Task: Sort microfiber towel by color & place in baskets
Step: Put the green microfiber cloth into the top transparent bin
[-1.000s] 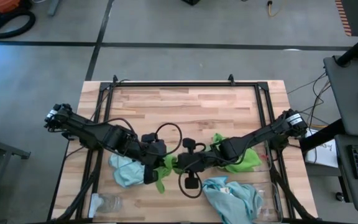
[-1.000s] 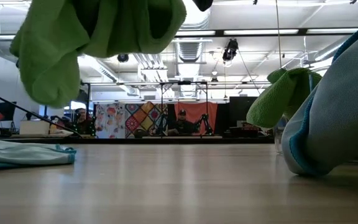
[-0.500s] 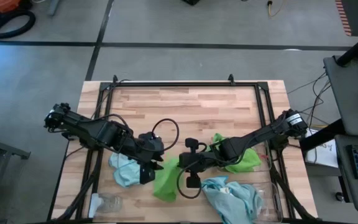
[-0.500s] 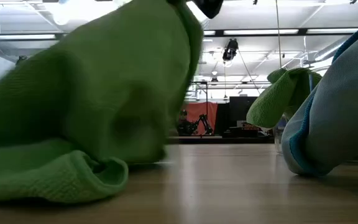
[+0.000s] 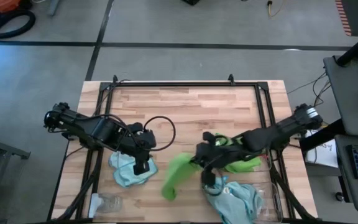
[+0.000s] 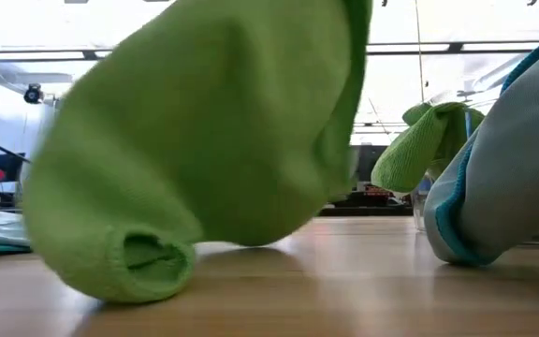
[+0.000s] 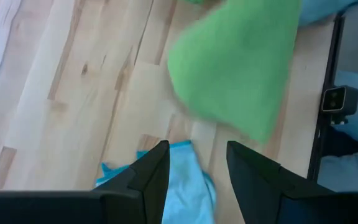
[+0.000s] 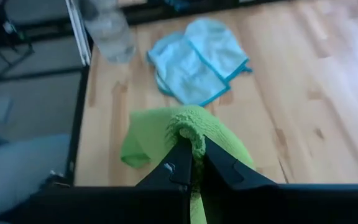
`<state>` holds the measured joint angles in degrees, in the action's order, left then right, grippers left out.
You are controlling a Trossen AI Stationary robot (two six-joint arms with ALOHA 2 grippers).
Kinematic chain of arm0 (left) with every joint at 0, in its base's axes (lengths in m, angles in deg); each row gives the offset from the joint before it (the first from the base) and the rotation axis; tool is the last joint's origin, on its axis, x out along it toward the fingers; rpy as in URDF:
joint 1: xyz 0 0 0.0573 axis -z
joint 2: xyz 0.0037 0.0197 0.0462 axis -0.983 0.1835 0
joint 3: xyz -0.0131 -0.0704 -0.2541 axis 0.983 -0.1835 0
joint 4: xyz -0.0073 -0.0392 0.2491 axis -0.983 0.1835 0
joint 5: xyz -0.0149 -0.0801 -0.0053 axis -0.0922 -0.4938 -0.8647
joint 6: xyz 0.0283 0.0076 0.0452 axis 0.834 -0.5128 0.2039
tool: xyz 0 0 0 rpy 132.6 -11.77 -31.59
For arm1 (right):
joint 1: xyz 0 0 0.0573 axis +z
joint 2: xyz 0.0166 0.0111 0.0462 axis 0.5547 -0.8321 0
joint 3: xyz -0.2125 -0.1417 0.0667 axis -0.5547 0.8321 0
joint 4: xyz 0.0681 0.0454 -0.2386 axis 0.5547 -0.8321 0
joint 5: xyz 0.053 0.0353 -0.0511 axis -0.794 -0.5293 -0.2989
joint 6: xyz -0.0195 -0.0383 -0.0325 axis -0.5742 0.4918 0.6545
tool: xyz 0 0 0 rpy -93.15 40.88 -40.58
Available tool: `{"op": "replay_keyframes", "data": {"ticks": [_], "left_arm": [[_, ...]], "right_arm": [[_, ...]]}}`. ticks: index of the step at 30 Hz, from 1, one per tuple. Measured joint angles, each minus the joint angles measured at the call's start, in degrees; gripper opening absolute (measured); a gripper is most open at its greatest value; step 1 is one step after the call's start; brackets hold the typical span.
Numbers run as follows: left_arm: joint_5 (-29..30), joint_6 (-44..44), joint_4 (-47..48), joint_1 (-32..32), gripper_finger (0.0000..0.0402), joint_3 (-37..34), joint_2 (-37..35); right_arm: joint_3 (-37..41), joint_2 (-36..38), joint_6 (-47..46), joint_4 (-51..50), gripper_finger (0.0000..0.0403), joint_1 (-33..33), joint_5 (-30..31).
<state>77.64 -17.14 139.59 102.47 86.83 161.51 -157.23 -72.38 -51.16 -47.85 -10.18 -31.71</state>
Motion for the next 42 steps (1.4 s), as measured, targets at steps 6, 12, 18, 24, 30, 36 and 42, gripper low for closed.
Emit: {"op": "replay_keyframes", "data": {"ticks": [6, 12, 18, 24, 30, 36, 42], "left_arm": [[0.1, 0.0, 0.1, 0.0, 0.0144, 0.0, 0.0], [0.8, 0.0, 1.1, 0.0, 0.0144, 0.0, 0.0], [3.1, 0.0, 2.6, 0.0, 0.0144, -0.1, 0.0], [3.1, 0.0, 3.3, 0.0, 0.0144, -0.1, 0.0], [3.1, -0.8, 5.8, 0.0, 0.0144, -0.1, 0.0], [3.1, -1.5, 7.7, 0.0, 0.0144, -0.1, 0.0], [3.1, -1.9, 7.9, 0.0, 0.0144, -0.1, 0.0]], "right_arm": [[0.0, 6.5, -2.4, -1.9, 0.0009, 2.8, 6.7], [0.0, 10.6, -2.3, -3.6, 0.0009, 5.6, 12.9], [0.0, 14.5, -0.8, -3.1, 0.0009, 8.1, 19.9], [0.0, 17.8, -0.7, -3.8, 0.0009, 9.5, 22.7], [0.0, 20.7, -0.8, -6.7, 0.0009, 9.5, 22.7], [0.0, 23.5, -2.5, -16.0, 0.0009, 9.5, 22.6], [0.0, 27.1, -11.0, -27.7, 0.0009, 9.5, 22.6]]}}
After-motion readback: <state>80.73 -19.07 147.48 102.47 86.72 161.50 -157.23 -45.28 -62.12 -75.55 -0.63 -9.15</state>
